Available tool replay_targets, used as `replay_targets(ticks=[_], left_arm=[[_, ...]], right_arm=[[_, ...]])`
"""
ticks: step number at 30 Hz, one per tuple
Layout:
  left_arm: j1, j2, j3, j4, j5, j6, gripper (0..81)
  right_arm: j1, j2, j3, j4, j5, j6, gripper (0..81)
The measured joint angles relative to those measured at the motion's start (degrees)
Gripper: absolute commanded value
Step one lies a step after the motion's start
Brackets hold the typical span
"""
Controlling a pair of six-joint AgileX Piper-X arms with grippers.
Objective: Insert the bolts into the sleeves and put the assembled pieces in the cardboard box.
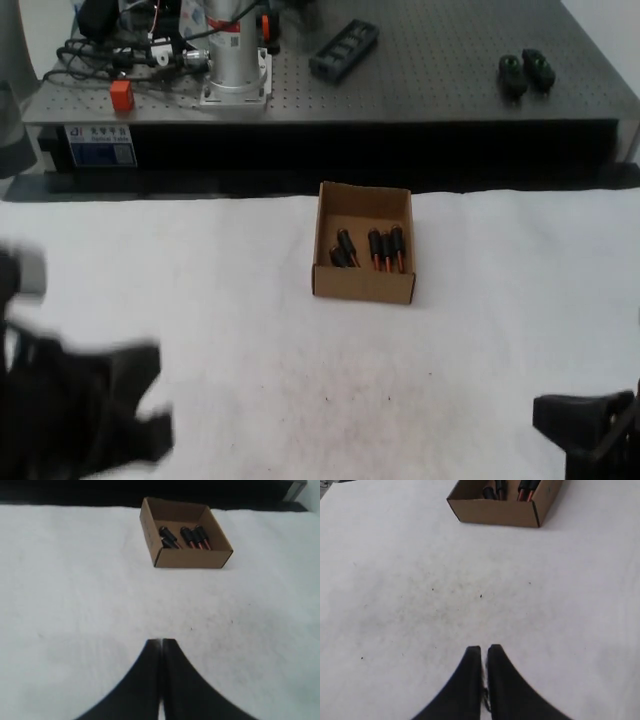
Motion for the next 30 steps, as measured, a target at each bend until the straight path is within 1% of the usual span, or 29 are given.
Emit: replay_targets(ticks=[3, 5, 8, 12, 24, 30], left_arm=[[0.00, -5.22, 4.35, 0.01, 0.17, 0.00, 0.6], [0.00, -8.33, 8.16, -3.58, -1.54, 0.00, 0.6], [0.00, -9.74, 12.64, -6.63, -3.80, 0.00, 0.6], [0.00, -9.93, 17.53, -6.95, -4.49, -2.30, 0.6], [0.00, -9.93, 20.46, -6.73, -4.87, -3.00, 0.6], [0.00, -9.93, 20.90, 0.74, -4.87, -3.00, 0.6]], right_arm=[[0.00, 0.00, 1.64, -2.70, 0.00, 0.00, 4.1], [0.00, 0.00, 3.32, -5.77, -0.10, 0.00, 4.1], [0.00, 0.00, 6.08, -9.26, -0.10, 0.00, 4.1], [0.00, 0.00, 9.64, -10.12, -0.48, 0.00, 4.1], [0.00, 0.00, 12.74, -11.26, -0.76, 0.00, 4.1], [0.00, 0.00, 12.87, -12.90, -0.76, 0.00, 4.1]])
